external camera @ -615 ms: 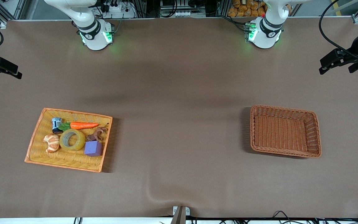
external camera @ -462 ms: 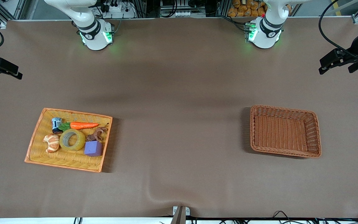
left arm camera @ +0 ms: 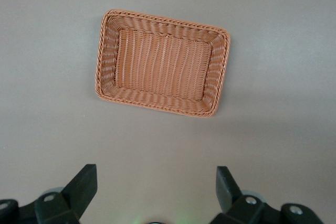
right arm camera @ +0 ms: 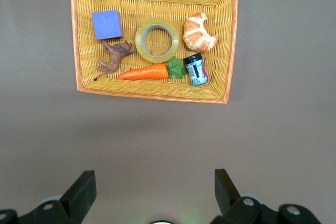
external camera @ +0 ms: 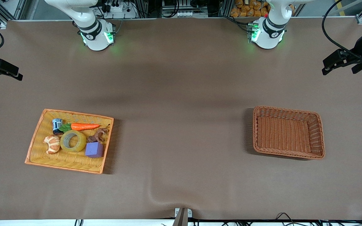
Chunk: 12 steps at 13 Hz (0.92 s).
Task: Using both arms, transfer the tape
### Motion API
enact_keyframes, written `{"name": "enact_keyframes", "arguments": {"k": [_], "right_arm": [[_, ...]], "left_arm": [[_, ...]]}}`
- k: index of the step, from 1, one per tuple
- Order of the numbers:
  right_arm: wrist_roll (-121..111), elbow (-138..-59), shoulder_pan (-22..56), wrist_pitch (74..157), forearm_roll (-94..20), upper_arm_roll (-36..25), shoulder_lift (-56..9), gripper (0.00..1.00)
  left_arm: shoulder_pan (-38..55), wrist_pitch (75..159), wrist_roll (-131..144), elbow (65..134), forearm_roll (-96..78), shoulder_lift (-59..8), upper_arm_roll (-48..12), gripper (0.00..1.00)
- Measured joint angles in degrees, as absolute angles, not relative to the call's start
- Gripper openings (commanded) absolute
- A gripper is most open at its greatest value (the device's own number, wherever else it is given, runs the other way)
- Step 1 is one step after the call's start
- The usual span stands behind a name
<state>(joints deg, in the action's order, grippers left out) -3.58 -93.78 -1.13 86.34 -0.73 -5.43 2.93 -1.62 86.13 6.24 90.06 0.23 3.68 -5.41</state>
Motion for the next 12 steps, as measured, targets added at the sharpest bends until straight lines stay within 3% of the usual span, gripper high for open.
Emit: {"name": "enact_keyframes", "arguments": {"k": [5, 8, 12], "right_arm": [[-3.64, -96.75, -0.07, 89.46, -0.77, -5.1, 2.14, 1.0], [-6.58, -104.83, 2.62, 102.34, -0.8, -5.0, 0.1, 1.0], [-13.19, -108.01, 6.99, 117.07, -0.78, -4.81, -11.03, 1.0]], "left_arm": [[-1.61, 86.01, 6.24, 90.06, 0.23, 2.23, -5.42, 1.0], [-1.6, 86.01, 6.24, 89.98, 0.24, 1.81, -5.43, 1.0], [-1.57, 86.0, 6.24, 89.74, 0.24, 1.77, -5.45, 1.0]]}}
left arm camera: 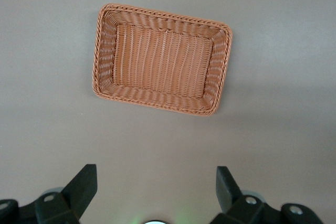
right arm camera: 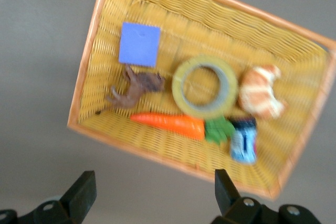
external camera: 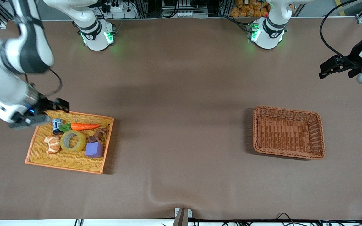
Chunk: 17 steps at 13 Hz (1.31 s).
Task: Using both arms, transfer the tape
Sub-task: 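Reach the right gripper down to the tape roll in the tray, then close the right gripper on the tape roll's rim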
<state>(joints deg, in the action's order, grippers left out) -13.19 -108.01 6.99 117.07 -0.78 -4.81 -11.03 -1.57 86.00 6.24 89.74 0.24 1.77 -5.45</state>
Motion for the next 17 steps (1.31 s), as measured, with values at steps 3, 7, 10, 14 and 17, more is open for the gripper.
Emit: {"name": "enact_keyframes", "arguments": {"k": [3, 7, 10, 14, 17], "right_arm": [[-23.29, -107.94, 6.09, 120.18, -0.78, -5.42, -16.1, 1.0], [-27.06, -107.95, 5.13, 126.59, -1.63, -5.55, -20.39, 1.0], [-27.52, -106.88, 5.19, 130.91, -1.63, -5.49, -25.26, 1.0], [-31.11, -104.58, 4.87, 132.36, -1.65, -5.71, -30.08, 0.92], [-31.75, -104.46, 4.41, 133.47, -1.88, -5.73, -33.12, 0.49]], "left_arm": [[-1.62, 86.0, 6.24, 89.69, 0.24, 1.77, -5.43, 1.0], [-1.62, 85.99, 6.24, 89.64, 0.24, 1.76, -5.44, 1.0], [-1.63, 85.99, 6.24, 89.61, 0.24, 1.76, -5.44, 1.0], [-1.67, 85.97, 6.24, 89.35, 0.24, 1.77, -5.42, 1.0], [-1.57, 85.97, 6.27, 88.76, 0.24, 1.64, -5.45, 1.0]]}}
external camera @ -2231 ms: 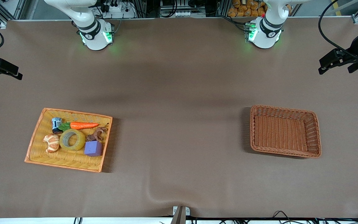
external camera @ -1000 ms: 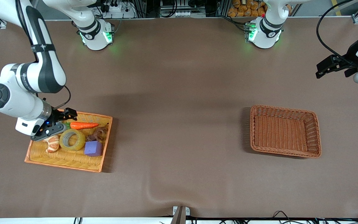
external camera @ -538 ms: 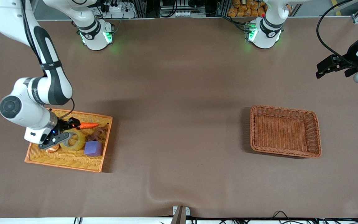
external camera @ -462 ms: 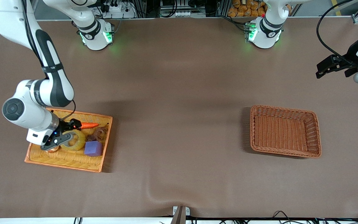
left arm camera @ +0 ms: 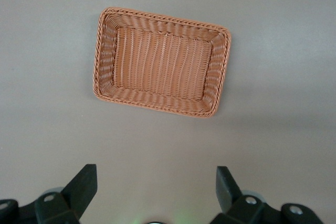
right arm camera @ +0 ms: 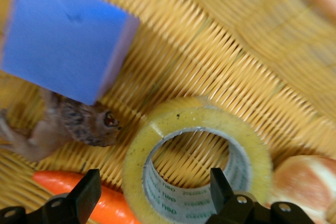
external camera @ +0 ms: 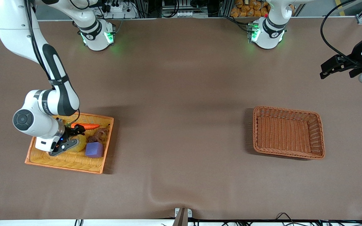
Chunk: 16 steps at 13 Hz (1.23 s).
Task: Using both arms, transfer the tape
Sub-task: 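Close the right gripper on the tape roll's rim, then lift the tape roll and carry it toward the table's middle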
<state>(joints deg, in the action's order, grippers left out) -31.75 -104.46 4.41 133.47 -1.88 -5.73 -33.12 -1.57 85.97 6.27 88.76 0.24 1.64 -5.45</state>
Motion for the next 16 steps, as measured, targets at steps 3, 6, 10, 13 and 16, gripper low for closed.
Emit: {"name": "enact_keyframes", "arguments": {"k": [3, 6, 10, 13, 16], "right_arm": [[-32.01, -104.22, 4.28, 134.28, -2.02, -5.61, -35.48, 0.0], [-32.06, -103.16, 4.49, 133.4, -2.17, -5.3, -35.2, 0.0], [-35.25, -97.77, 5.03, 121.95, -2.22, -4.23, -31.53, 0.0], [-33.53, -86.91, 6.94, 105.8, -2.88, -3.06, -28.4, 0.0], [-20.59, -81.37, 14.66, 100.3, -4.48, -2.43, -27.46, 0.0]], "left_arm": [[-1.68, 85.9, 6.39, 87.75, 0.61, 1.49, -5.35, 1.0], [-1.9, 85.25, 6.39, 87.51, 1.38, 1.45, -5.22, 1.0], [-1.95, 84.3, 6.39, 87.42, 1.41, 1.3, -5.15, 1.0], [-1.94, 84.13, 6.42, 87.4, 1.41, 1.2, -5.19, 1.0], [-2.01, 84.13, 6.42, 87.36, 1.42, 1.2, -5.13, 1.0]]}}
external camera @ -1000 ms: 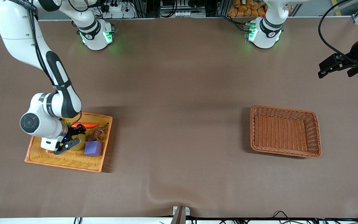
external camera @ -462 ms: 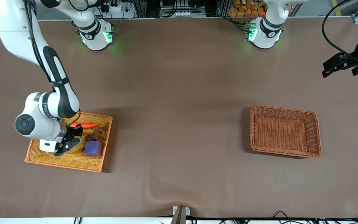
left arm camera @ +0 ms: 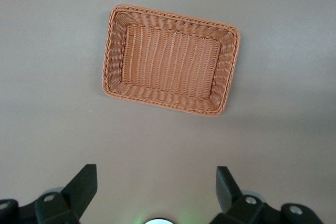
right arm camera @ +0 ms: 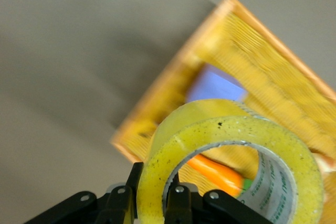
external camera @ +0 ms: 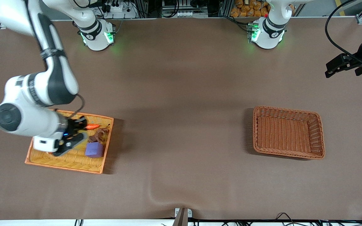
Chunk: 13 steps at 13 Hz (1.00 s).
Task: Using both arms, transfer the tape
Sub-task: 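Lift the tape roll and carry it toward the table's middle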
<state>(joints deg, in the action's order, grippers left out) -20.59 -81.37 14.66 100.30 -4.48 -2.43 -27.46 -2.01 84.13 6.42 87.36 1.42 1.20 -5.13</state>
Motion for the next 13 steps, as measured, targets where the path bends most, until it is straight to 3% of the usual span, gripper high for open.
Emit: {"name": "enact_keyframes", "arguments": {"k": [3, 7, 13], "right_arm": [[-1.73, -80.7, 25.35, 103.66, -7.97, -2.16, -28.95, 0.0], [17.18, -79.55, 38.19, 118.38, -9.34, -2.06, -34.43, 0.0], [32.18, -73.81, 47.68, 132.4, -10.5, -2.09, -47.79, 0.0]], "left_arm": [[-2.02, 84.13, 6.42, 87.33, 1.42, 1.2, -5.19, 1.0], [-2.01, 84.13, 6.42, 87.24, 1.42, 1.2, -5.24, 1.0], [-1.54, 84.35, 6.43, 87.24, 1.41, 0.59, -5.49, 1.0]]}}
